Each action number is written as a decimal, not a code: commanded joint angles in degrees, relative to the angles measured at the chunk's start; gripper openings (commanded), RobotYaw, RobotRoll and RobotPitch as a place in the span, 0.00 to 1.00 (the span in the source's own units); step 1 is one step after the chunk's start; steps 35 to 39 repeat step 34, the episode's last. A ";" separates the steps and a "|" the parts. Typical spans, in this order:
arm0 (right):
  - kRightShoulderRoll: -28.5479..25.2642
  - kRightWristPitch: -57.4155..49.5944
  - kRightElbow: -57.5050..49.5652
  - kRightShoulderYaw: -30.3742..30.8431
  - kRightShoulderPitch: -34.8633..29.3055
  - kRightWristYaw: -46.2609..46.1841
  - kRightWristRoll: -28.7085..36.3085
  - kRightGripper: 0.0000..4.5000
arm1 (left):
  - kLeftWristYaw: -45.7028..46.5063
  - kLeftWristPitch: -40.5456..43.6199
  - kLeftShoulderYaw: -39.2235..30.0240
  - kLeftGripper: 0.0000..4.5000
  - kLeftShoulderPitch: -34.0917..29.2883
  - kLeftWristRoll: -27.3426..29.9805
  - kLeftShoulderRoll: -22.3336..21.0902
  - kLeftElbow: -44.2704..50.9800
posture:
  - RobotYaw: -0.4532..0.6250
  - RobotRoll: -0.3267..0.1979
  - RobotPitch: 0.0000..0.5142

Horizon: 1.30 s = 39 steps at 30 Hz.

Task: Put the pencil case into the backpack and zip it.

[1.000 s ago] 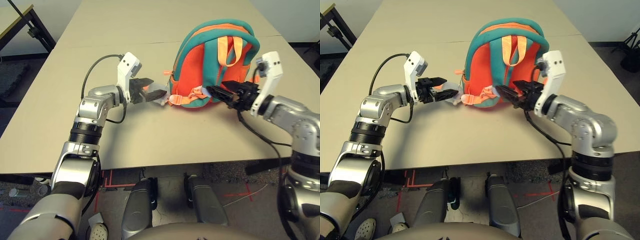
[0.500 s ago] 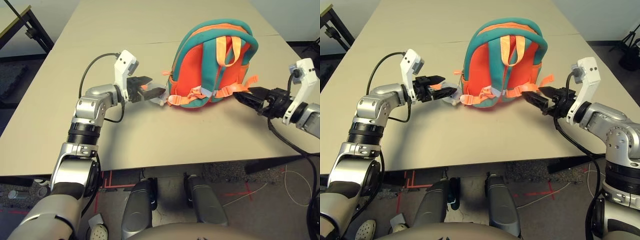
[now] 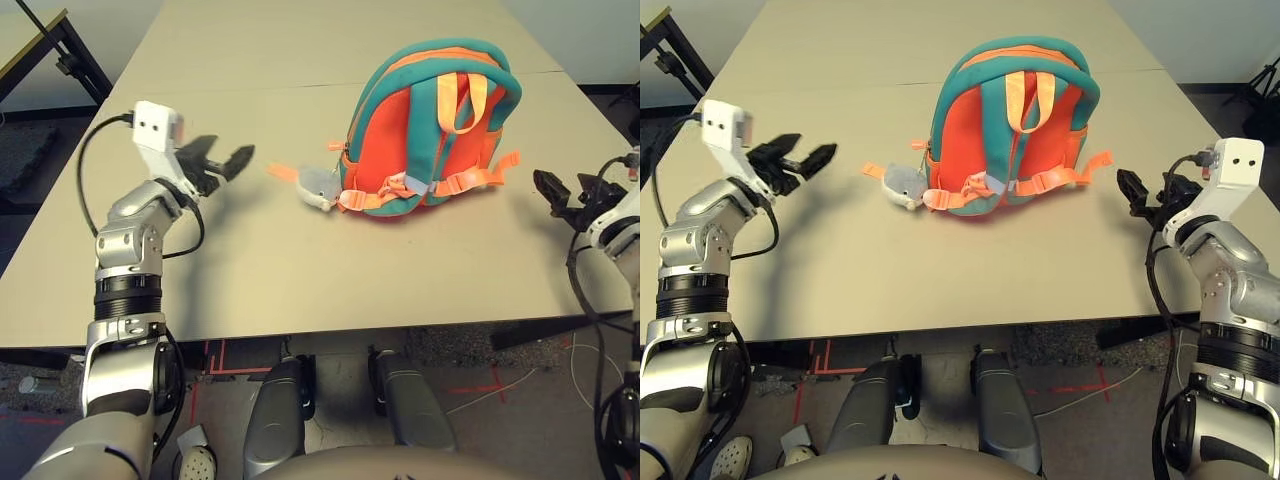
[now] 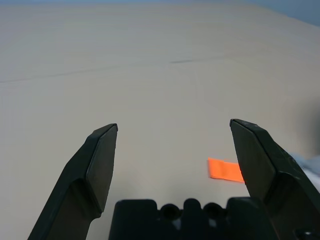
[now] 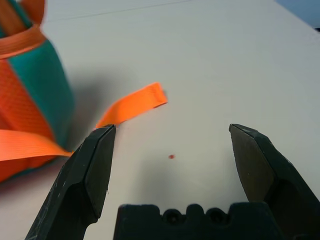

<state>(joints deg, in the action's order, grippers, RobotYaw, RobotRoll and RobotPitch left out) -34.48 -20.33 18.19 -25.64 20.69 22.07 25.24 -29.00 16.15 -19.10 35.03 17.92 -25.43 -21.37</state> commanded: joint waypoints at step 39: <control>2.89 15.14 13.55 -0.16 4.66 -0.57 -2.95 0.99 | 17.24 -8.29 -3.88 1.00 -6.98 -1.93 -0.67 -7.19 | 0.32 0.62 0.35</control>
